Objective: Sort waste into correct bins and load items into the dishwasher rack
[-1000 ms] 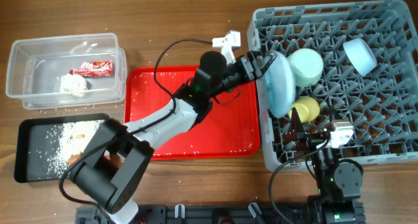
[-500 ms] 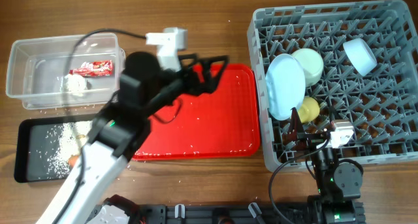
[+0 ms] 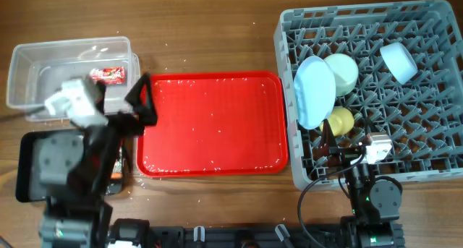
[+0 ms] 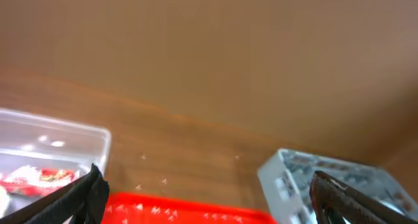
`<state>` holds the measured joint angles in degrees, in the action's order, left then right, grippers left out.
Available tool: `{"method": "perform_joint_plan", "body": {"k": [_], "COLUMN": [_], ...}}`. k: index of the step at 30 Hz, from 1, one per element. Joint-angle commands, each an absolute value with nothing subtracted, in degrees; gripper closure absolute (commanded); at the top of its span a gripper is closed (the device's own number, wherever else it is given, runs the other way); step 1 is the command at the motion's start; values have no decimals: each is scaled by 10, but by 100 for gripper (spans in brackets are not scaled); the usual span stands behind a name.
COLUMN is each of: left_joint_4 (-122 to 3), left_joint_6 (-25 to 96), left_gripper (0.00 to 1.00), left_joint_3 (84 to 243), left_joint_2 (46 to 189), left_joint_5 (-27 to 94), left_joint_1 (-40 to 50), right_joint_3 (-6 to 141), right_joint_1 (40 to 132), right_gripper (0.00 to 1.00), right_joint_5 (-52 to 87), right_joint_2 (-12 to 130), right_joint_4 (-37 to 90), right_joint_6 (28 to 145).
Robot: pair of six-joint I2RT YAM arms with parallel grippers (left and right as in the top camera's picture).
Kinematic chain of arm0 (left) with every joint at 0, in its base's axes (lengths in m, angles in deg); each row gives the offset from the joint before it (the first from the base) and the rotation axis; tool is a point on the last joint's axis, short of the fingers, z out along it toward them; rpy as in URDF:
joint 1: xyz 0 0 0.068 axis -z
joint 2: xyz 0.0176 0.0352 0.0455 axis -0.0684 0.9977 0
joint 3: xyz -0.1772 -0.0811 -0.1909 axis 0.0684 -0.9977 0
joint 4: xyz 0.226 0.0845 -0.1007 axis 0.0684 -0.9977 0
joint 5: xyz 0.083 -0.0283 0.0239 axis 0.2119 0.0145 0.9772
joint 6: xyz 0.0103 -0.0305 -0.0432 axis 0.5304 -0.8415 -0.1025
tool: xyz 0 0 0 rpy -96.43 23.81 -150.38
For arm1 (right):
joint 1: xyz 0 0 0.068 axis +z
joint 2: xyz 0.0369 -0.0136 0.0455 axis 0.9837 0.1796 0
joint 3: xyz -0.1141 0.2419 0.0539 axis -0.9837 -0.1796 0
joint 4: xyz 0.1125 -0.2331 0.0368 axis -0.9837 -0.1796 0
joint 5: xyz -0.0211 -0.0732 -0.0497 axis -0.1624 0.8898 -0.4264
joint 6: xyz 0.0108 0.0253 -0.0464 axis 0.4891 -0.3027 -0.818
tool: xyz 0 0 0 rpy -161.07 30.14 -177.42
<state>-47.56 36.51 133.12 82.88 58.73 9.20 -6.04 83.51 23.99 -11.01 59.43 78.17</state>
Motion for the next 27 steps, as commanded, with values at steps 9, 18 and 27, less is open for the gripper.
{"method": "perform_joint_plan", "body": {"k": [9,18,27], "left_joint_4": [-316,-291,-291], "left_joint_6": [349,349,349], "left_gripper": [0,0,0], "left_joint_3": [951,839,839], "left_joint_2": [504,465,465], "left_joint_5": [576,575,576], "left_joint_1": [66,68,75], "right_joint_3": [-61,-61,-61], "right_joint_1": [833,833,833], "right_gripper": [0,0,0], "right_joint_5": [233,233,233], "right_joint_2": [-114,-114,-114], "right_joint_4": [596,596,596], "right_joint_6": [790,790,790]}}
